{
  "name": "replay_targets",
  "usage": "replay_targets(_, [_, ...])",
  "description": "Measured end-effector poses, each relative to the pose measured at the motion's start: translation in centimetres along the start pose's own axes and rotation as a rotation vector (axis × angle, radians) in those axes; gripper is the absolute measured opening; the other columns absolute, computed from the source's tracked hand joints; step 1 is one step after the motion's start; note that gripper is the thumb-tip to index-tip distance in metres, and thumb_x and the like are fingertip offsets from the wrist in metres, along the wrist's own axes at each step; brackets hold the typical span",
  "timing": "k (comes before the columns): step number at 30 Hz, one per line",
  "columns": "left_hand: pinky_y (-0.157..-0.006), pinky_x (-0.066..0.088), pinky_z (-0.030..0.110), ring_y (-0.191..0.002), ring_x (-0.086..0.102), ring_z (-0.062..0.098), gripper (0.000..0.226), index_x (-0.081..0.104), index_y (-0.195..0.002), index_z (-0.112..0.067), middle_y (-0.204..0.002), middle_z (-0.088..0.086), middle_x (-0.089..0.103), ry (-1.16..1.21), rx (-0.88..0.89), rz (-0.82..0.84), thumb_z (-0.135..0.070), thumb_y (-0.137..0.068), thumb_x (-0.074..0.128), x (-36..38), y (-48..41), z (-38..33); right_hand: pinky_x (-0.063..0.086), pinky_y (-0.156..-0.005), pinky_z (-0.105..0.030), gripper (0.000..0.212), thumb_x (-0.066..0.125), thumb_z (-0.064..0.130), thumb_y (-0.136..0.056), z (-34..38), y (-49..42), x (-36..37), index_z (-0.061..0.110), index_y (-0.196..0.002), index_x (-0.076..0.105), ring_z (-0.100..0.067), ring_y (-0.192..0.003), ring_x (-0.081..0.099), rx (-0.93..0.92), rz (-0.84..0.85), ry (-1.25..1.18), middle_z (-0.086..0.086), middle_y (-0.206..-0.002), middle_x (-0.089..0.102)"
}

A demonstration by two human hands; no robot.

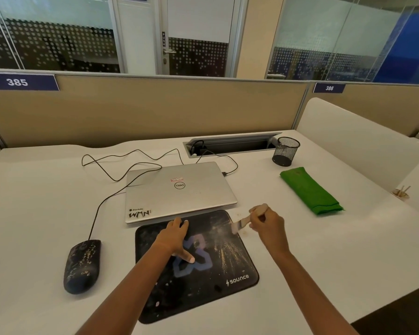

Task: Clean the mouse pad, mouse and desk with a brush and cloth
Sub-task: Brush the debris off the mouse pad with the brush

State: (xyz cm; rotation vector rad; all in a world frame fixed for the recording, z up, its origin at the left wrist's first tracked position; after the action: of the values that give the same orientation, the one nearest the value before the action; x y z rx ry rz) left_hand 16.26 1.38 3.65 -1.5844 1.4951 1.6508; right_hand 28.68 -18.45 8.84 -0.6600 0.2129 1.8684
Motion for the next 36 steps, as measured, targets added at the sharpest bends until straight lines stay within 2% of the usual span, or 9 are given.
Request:
replay_targets(4, [-0.118, 0.021, 0.042, -0.146, 0.008, 0.028, 0.11, 0.0, -0.151, -0.013, -0.158, 0.009, 0.002, 0.002, -0.004, 0.0, -0.044, -0.075, 0.073, 0.1, 0.0, 0.0, 0.054, -0.057, -0.01, 0.012, 0.054, 0.01, -0.091, 0.8, 1.7, 3.2, 0.004, -0.096, 0.063, 0.0, -0.058, 0.064, 0.061, 0.221, -0.143, -0.006, -0.076, 0.066])
replay_targets(7, [-0.118, 0.021, 0.042, -0.146, 0.008, 0.028, 0.109, 0.0, -0.151, -0.013, -0.158, 0.008, 0.002, -0.001, -0.008, -0.002, -0.044, -0.076, 0.073, 0.0, 0.1, 0.0, 0.056, -0.064, -0.015, 0.014, 0.054, 0.013, -0.091, 0.5, 2.4, 4.1, 0.004, -0.098, 0.062, -0.007, -0.064, 0.066, 0.073, 0.296, -0.122, -0.008, -0.08, 0.068])
replay_targets(13, [-0.116, 0.025, 0.043, -0.145, 0.012, 0.029, 0.106, 0.003, -0.151, -0.01, -0.157, 0.01, 0.007, -0.048, -0.026, -0.016, -0.043, -0.077, 0.071, 0.2, 0.3, -0.5, 0.054, -0.058, -0.015, 0.011, 0.054, 0.003, -0.088, -1.2, 0.8, 0.0, -0.001, -0.093, 0.064, -0.021, -0.066, 0.065, 0.043, 0.111, 0.002, -0.018, -0.085, 0.069])
replay_targets(16, [-0.113, 0.029, 0.041, -0.143, 0.019, 0.028, 0.1, 0.008, -0.15, -0.009, -0.156, 0.01, 0.013, -0.087, -0.037, -0.047, -0.043, -0.079, 0.07, 0.4, 0.5, -0.7, 0.057, -0.072, -0.04, 0.011, 0.053, 0.005, -0.089, -1.2, 0.5, -1.4, 0.0, -0.09, 0.063, -0.03, -0.075, 0.067, -0.017, 0.03, 0.116, -0.015, -0.083, 0.069])
replay_targets(19, [-0.111, 0.033, 0.038, -0.138, 0.029, 0.028, 0.093, 0.015, -0.148, -0.008, -0.151, 0.011, 0.023, -0.138, -0.034, -0.076, -0.045, -0.08, 0.068, 0.3, 0.8, -0.8, 0.055, -0.072, -0.043, 0.011, 0.053, 0.006, -0.09, -0.2, 1.0, -1.4, 0.002, -0.089, 0.063, -0.029, -0.075, 0.067, -0.075, 0.0, 0.131, -0.009, -0.078, 0.067])
replay_targets(24, [-0.108, 0.034, 0.035, -0.133, 0.035, 0.026, 0.087, 0.026, -0.143, -0.009, -0.145, 0.01, 0.033, -0.213, -0.026, -0.073, -0.051, -0.079, 0.065, 0.4, 1.4, -1.2, 0.051, -0.055, -0.007, 0.012, 0.055, 0.009, -0.09, 1.2, 2.5, 1.8, 0.004, -0.096, 0.063, 0.002, -0.057, 0.064, -0.007, 0.188, -0.092, -0.004, -0.076, 0.065])
replay_targets(28, [-0.111, 0.03, 0.037, -0.136, 0.031, 0.027, 0.089, 0.026, -0.143, -0.01, -0.148, 0.01, 0.031, -0.239, -0.011, -0.061, -0.054, -0.077, 0.065, 0.6, 2.1, -1.7, 0.055, -0.062, -0.014, 0.014, 0.054, 0.011, -0.091, 0.5, 3.3, 3.0, 0.002, -0.099, 0.062, -0.007, -0.064, 0.065, 0.06, 0.284, -0.137, -0.008, -0.081, 0.066])
replay_targets(33, [-0.117, 0.018, 0.042, -0.146, 0.014, 0.03, 0.1, 0.01, -0.15, -0.011, -0.159, 0.01, 0.009, -0.225, -0.036, -0.045, -0.052, -0.078, 0.066, 1.5, 2.9, -1.8, 0.053, -0.055, -0.013, 0.013, 0.056, 0.003, -0.088, -1.4, 1.8, -0.4, -0.003, -0.095, 0.064, -0.003, -0.052, 0.062, 0.054, 0.151, -0.05, -0.012, -0.078, 0.066])
replay_targets(36, [-0.118, 0.017, 0.042, -0.146, 0.012, 0.029, 0.101, 0.009, -0.15, -0.011, -0.159, 0.01, 0.007, -0.208, -0.044, -0.038, -0.051, -0.078, 0.067, 1.5, 3.0, -1.9, 0.058, -0.07, -0.035, 0.013, 0.055, 0.003, -0.088, -1.9, 1.1, -2.3, -0.002, -0.094, 0.065, -0.025, -0.07, 0.066, 0.025, 0.052, 0.035, -0.018, -0.085, 0.069])
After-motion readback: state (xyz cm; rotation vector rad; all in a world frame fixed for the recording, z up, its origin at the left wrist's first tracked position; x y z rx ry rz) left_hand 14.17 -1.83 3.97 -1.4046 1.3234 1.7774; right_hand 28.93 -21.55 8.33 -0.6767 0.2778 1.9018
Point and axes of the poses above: each hand's wrist, its own y-axis away from the middle knuckle, its own x-axis out of the palm, z = x × y, the point moved 2 cm from there along -y, towards the middle knuckle
